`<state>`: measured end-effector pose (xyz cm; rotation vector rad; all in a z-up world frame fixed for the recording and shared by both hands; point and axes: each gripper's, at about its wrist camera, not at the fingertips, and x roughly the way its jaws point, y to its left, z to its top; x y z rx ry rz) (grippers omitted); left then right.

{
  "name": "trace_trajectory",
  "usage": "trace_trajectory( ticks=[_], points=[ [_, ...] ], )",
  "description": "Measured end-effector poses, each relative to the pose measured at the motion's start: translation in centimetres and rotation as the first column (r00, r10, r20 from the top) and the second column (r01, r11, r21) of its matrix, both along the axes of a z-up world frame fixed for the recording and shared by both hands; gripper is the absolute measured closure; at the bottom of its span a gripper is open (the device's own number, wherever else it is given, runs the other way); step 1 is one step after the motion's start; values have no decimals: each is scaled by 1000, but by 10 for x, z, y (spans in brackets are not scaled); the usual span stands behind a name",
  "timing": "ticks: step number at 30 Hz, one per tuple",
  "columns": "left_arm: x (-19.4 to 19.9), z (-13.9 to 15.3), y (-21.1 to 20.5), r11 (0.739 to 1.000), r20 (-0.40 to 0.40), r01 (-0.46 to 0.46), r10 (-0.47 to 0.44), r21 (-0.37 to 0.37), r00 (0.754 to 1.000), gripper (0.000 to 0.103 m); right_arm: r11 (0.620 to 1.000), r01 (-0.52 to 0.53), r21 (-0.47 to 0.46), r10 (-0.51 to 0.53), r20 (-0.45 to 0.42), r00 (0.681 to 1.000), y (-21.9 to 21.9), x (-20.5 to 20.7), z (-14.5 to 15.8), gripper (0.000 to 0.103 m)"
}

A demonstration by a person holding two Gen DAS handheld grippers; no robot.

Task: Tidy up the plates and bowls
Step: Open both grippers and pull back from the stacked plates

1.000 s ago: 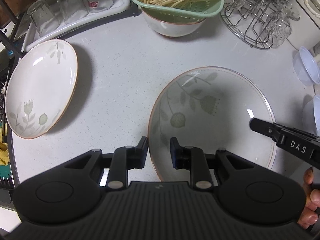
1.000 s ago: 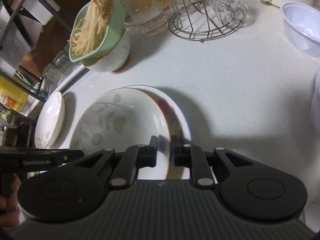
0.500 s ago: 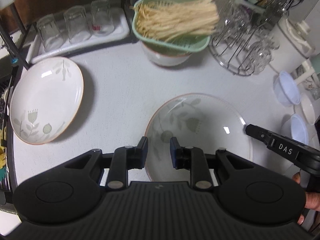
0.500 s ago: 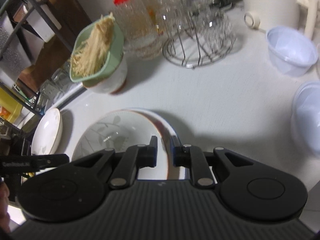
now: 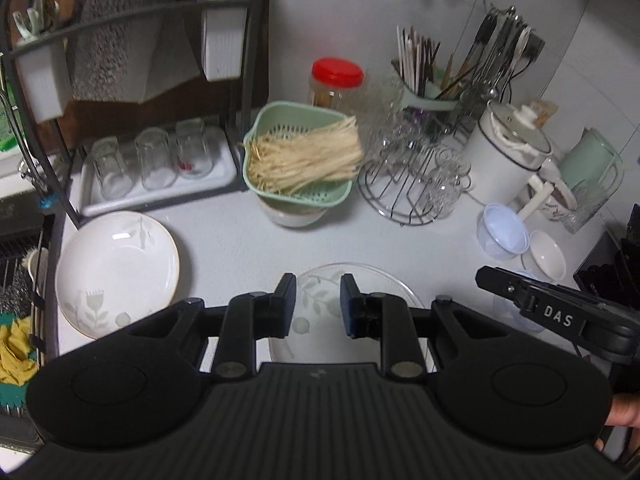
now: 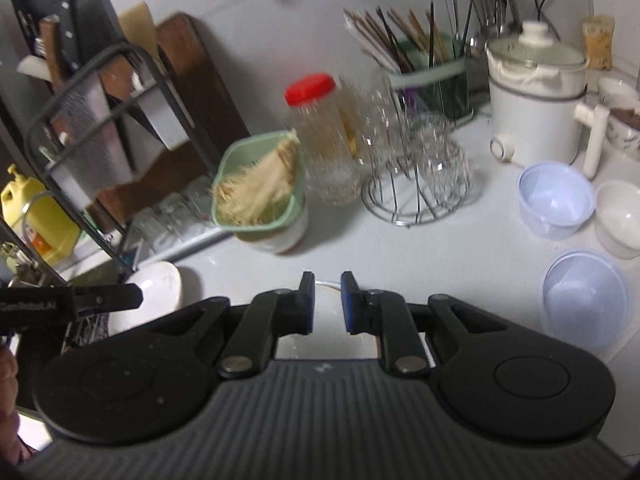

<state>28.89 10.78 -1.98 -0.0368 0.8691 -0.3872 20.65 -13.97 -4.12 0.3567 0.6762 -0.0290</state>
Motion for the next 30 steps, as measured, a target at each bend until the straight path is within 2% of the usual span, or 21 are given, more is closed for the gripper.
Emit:
trace_trajectory(
  ticks=[5,10,13,15,19,30],
  points=[
    [-20,19,15,1000,46,15,-15,-15,999,77,1000,22,-6,-22,42,999,14,-23,22,85],
    [-37,24,30,999,46,38,-38,-12,998,77,998,52,-25,-50,64,997,31,-42,35,85],
    [-42,24,39,999,20,25,-24,-23,1000,77,998,65,-22,-63,68,996,39,-51,39,85],
    [-48,26,40,1000,30,16,-15,-23,999,77,999,52,-9,-51,72,996,42,-57,42,85],
    [-66,28,33,1000,65,2,0,-21,998,77,999,8,-42,-4,92,996,43,-70,47,85],
    [-112,23,7,989,62,-145,147,-27,987,77,991,-118,-57,124,114,986,12,-93,50,85]
  ],
)
